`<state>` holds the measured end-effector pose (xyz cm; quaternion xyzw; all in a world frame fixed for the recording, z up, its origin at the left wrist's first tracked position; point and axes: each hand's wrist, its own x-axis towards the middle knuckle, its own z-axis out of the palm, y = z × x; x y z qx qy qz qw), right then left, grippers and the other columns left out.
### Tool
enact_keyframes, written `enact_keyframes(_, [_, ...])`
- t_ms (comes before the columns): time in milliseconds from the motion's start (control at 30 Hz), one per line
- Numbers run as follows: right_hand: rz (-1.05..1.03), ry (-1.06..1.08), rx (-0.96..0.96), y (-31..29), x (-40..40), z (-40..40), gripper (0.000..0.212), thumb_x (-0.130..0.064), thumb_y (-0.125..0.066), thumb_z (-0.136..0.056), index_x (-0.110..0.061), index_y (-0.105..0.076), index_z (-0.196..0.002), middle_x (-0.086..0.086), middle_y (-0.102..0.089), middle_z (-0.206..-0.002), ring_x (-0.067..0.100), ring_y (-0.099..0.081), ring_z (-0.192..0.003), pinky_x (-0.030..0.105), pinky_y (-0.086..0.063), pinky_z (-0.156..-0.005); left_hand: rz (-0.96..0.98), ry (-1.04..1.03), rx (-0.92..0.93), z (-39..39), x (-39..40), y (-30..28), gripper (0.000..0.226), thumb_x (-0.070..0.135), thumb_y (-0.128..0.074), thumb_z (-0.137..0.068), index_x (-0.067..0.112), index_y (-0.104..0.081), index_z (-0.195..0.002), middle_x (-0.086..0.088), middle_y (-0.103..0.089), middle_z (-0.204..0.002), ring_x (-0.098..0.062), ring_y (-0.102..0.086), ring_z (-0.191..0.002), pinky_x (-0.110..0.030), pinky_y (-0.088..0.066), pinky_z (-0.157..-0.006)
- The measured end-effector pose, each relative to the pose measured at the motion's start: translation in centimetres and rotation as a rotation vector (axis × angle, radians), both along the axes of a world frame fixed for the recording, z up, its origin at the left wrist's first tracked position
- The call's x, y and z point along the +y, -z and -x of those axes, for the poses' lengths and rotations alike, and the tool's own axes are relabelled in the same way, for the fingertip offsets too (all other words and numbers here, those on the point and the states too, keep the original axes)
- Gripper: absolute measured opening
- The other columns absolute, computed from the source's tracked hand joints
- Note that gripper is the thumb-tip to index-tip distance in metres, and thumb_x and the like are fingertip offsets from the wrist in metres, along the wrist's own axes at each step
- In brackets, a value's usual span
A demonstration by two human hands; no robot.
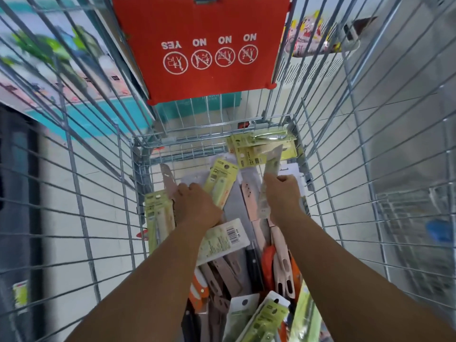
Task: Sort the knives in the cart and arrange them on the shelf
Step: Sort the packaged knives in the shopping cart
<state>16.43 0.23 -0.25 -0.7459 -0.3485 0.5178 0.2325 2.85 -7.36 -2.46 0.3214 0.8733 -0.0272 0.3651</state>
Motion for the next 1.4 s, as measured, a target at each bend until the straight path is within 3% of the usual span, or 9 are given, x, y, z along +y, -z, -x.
enact_keyframes(167, [0.010, 0.142, -0.022, 0.7, 1.5, 0.1, 0.031, -0.035, -0.053, -0.090, -0.013, -0.037, -0.077, 0.000, -0.035, -0.058, 0.011, -0.034, -0.037, 0.016, -0.024, -0.033, -0.154, -0.140, -0.061, 0.1, -0.6, -0.6, 0.062, 0.039, -0.077, -0.066, 0.016, -0.045, -0.114, -0.005, -0.055, -0.113, -0.029, -0.050, -0.111, -0.039, -0.049, -0.086])
enact_keyframes(300, [-0.005, 0.261, -0.027, 1.5, 2.1, 0.5, 0.036, -0.043, -0.052, -0.091, -0.011, -0.035, -0.090, -0.002, -0.034, -0.065, 0.015, -0.035, -0.054, 0.025, -0.031, -0.050, -0.397, -0.262, -0.222, -0.3, -0.2, -2.4, 0.064, 0.050, -0.074, -0.053, 0.030, -0.050, -0.109, 0.007, -0.062, -0.103, -0.019, -0.060, -0.098, -0.039, -0.053, -0.083])
enact_keyframes(467, [0.037, 0.391, 0.100, 1.0, 3.8, 1.2, 0.039, -0.038, -0.059, -0.090, -0.011, -0.033, -0.098, 0.003, -0.044, -0.079, 0.017, -0.045, -0.065, 0.033, -0.041, -0.067, -0.524, 0.026, -0.137, -0.6, 5.7, -3.6, 0.063, 0.058, -0.062, -0.064, 0.028, -0.056, -0.119, 0.002, -0.066, -0.101, -0.024, -0.060, -0.094, -0.040, -0.052, -0.082])
enact_keyframes(633, [0.080, 0.345, 0.185, 1.8, 5.1, 1.2, 0.043, -0.035, -0.057, -0.091, -0.014, -0.035, -0.122, -0.001, -0.054, -0.085, 0.019, -0.059, -0.078, 0.036, -0.048, -0.074, -0.608, 0.254, -0.115, -1.7, 11.7, -2.5, 0.053, 0.016, -0.072, -0.082, 0.015, -0.052, -0.130, -0.006, -0.056, -0.127, -0.026, -0.048, -0.117, -0.033, -0.040, -0.095])
enact_keyframes(700, [0.065, 0.267, 0.168, 2.4, 5.2, 0.9, 0.053, -0.028, -0.057, -0.089, -0.017, -0.034, -0.135, 0.001, -0.059, -0.098, 0.022, -0.060, -0.088, 0.039, -0.052, -0.081, -0.586, 0.423, -0.059, -2.0, 12.6, -1.6, 0.051, 0.023, -0.069, -0.085, 0.019, -0.051, -0.132, -0.003, -0.048, -0.137, -0.028, -0.041, -0.126, -0.037, -0.035, -0.102])
enact_keyframes(833, [0.000, -0.089, -0.002, 2.4, 4.9, 0.3, 0.057, -0.014, -0.052, -0.089, -0.021, -0.033, -0.142, 0.000, -0.052, -0.118, 0.022, -0.053, -0.093, 0.033, -0.046, -0.072, -0.443, 0.687, 0.086, -1.8, 12.0, -0.6, 0.045, 0.037, -0.055, -0.092, 0.035, -0.046, -0.136, 0.002, -0.023, -0.156, -0.030, -0.016, -0.142, -0.050, -0.016, -0.115])
enact_keyframes(967, [-0.003, -0.343, -0.149, 2.3, 5.0, 0.4, 0.048, -0.012, -0.047, -0.091, -0.018, -0.033, -0.137, 0.000, -0.038, -0.114, 0.029, -0.041, -0.120, 0.043, -0.042, -0.101, -0.359, 0.730, 0.084, -2.0, 11.0, -0.5, 0.052, 0.036, -0.047, -0.097, 0.034, -0.028, -0.146, 0.001, -0.013, -0.159, -0.028, -0.009, -0.145, -0.051, -0.010, -0.115])
enact_keyframes(1133, [-0.032, -0.470, -0.268, 1.2, 3.8, 0.1, 0.078, -0.024, -0.055, -0.092, -0.021, -0.006, -0.153, 0.016, -0.012, -0.154, 0.030, -0.014, -0.142, 0.045, -0.022, -0.115, -0.399, 0.619, 0.066, -1.9, 8.2, -1.4, 0.062, 0.032, -0.047, -0.098, 0.027, -0.016, -0.151, -0.003, -0.011, -0.160, -0.025, -0.007, -0.147, -0.044, -0.011, -0.116])
enact_keyframes(1400, [-0.231, -0.886, -0.305, 0.3, -3.7, 0.0, 0.071, -0.017, -0.061, -0.086, -0.018, -0.028, -0.149, 0.010, -0.025, -0.153, 0.030, -0.026, -0.139, 0.038, -0.024, -0.114, -0.314, 0.304, 0.069, -0.7, -3.4, -1.6, 0.055, 0.034, -0.039, -0.096, 0.017, -0.025, -0.147, -0.009, -0.025, -0.153, -0.027, -0.023, -0.140, -0.041, -0.023, -0.114])
